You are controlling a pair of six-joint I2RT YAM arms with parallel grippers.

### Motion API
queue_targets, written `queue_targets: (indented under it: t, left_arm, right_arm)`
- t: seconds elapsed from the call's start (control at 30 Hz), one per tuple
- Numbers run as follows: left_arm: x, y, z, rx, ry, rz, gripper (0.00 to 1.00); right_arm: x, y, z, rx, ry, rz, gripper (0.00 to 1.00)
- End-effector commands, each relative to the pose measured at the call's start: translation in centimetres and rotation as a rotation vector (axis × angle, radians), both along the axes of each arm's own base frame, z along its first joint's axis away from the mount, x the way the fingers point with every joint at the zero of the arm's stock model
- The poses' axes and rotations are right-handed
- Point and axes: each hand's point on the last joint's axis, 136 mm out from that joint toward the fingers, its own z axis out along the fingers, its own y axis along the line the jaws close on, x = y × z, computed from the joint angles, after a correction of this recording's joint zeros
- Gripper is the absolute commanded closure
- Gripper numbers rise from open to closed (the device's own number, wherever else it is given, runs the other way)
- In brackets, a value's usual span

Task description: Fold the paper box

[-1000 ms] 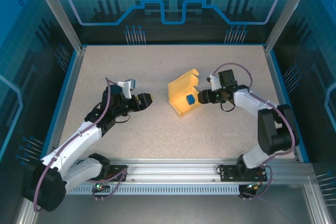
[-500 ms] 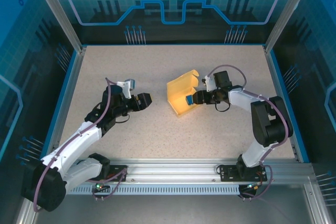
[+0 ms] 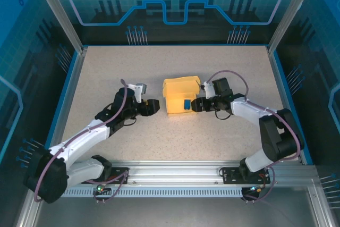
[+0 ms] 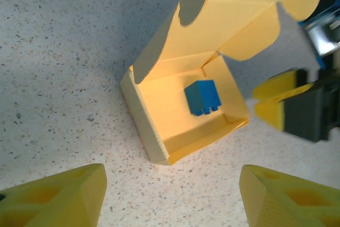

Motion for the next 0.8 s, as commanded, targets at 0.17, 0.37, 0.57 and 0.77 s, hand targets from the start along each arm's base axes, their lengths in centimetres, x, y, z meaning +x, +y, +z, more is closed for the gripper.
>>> queue_targets:
  t: [0.17, 0.37, 0.57, 0.77]
  left_arm:
    - [4.7, -1.8, 0.8, 0.137, -0.122, -0.04, 0.31]
    - [7.3, -2.9, 0.1, 0.158, -0.123, -0.033, 0.34]
    - [8.9, -3.2, -0.7, 0.191, -0.106, -0.015, 0.41]
    - [9.7, -3.3, -1.4, 0.225, -0.087, -0.004, 0.51]
  right_arm:
    - [4.1, -2.1, 5.2, -0.164, -0.256, -0.008, 0.32]
    - [6.2, -1.0, 6.0, -0.208, -0.307, 0.025, 0.36]
    - [7.6, -0.2, 5.7, -0.261, -0.31, 0.047, 0.45]
    - [8.1, 0.3, 4.9, -0.324, -0.297, 0.048, 0.62]
